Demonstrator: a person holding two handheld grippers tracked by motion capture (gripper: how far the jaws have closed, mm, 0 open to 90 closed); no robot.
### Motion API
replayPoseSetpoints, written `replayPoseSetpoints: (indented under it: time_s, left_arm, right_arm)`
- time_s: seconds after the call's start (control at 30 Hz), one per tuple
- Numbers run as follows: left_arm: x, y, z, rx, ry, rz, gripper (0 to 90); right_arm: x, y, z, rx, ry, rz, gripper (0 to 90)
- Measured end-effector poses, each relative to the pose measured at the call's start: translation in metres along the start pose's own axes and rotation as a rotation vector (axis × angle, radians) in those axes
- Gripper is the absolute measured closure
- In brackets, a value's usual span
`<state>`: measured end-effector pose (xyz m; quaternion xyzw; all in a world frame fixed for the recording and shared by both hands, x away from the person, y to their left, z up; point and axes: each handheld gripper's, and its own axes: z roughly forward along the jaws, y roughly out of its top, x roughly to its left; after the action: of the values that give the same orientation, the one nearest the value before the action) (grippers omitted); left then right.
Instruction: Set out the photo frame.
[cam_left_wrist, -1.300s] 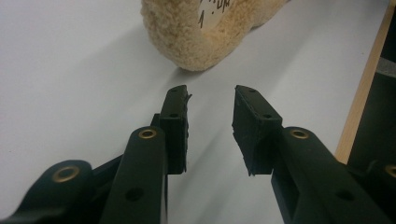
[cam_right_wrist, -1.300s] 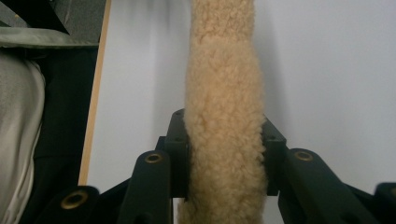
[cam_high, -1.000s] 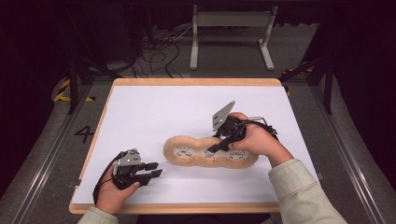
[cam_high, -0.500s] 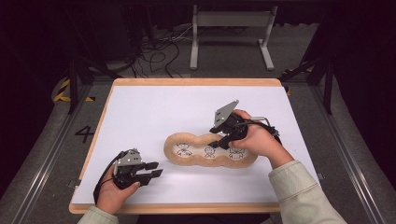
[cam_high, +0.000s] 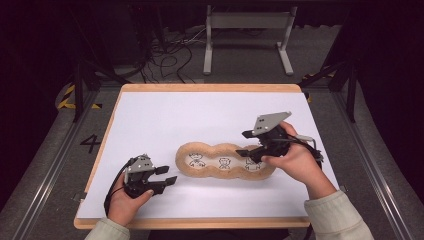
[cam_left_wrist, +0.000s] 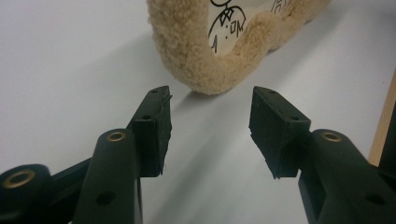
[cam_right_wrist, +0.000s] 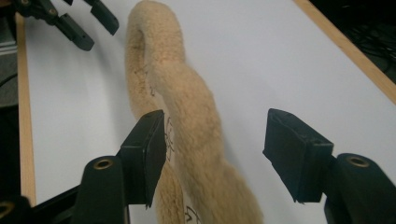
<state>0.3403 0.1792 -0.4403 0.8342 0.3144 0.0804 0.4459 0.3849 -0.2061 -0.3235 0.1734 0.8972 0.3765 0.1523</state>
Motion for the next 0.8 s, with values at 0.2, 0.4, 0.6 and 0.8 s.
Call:
replayPoseSetpoints:
  time_s: [0.2,0.4,0.6,0.8]
  left_arm:
    - [-0.002,0.002,0.000,-0.023,0.005,-0.004,48.5]
    - [-0.001,0.002,-0.002,-0.043,0.011,-0.018,46.4]
    - [-0.002,0.004,0.000,-0.045,0.015,-0.011,46.4]
    - [-0.002,0.004,0.000,-0.045,0.015,-0.014,46.5]
  right_arm:
    - [0.000,-0.031,-0.025,-0.067,-0.074,0.129,38.3]
    - [0.001,-0.063,-0.037,-0.097,-0.133,0.243,38.0]
    - [0.006,-0.098,-0.035,-0.081,-0.147,0.339,40.1]
    - [0.015,-0.122,-0.031,-0.091,-0.178,0.411,39.9]
